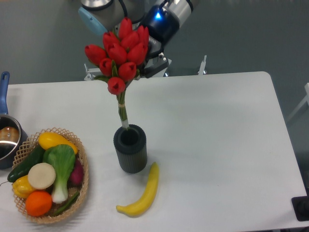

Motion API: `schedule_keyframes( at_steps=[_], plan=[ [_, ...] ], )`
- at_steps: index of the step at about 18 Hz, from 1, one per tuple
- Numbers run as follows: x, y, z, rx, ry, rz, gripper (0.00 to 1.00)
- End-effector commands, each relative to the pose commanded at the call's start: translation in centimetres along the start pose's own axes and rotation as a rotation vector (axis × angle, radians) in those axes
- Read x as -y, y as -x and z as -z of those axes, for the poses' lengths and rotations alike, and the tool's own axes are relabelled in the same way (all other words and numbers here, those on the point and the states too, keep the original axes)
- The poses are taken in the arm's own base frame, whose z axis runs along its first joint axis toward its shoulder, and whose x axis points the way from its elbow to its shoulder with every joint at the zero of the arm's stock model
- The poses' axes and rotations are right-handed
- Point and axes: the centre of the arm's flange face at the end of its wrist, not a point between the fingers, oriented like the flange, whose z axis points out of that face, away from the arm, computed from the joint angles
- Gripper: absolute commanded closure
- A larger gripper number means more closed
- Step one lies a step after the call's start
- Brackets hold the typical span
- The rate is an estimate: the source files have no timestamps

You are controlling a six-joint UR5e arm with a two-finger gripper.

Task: Pick up the flowers from the vase
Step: 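Lift the gripped tulips straight up out of the grey vase, then carry the tulip bunch up and away from the vase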

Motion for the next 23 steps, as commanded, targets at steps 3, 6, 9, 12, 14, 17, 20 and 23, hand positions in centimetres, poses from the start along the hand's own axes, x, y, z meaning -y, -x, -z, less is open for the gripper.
schedule_keyframes(
  at_steps=[3,6,9,12,14,17,20,23],
  plan=[
    [1.5,0.9,1.5,0.036,-0.009,-0.007,0.56],
    [1.5,2.9,3.9,0.098,-0.012,0.006,0.56],
    [-0.2,5.5,7.3,0.187,-0.005,0.028,0.56],
    [-1.7,8.6,10.9,0.265,-0.006,0.042,0.56],
    [-2.8,10.5,12.8,0.304,-0.004,0.044,0.56],
    [-5.0,12.6,13.3,0.324,0.033,0.017,0.56],
    [-7.0,14.2,13.6,0.342,0.083,0.003,0.56],
    [-8.9,15.7,13.2,0.332,0.093,0.023,0.57]
  ],
)
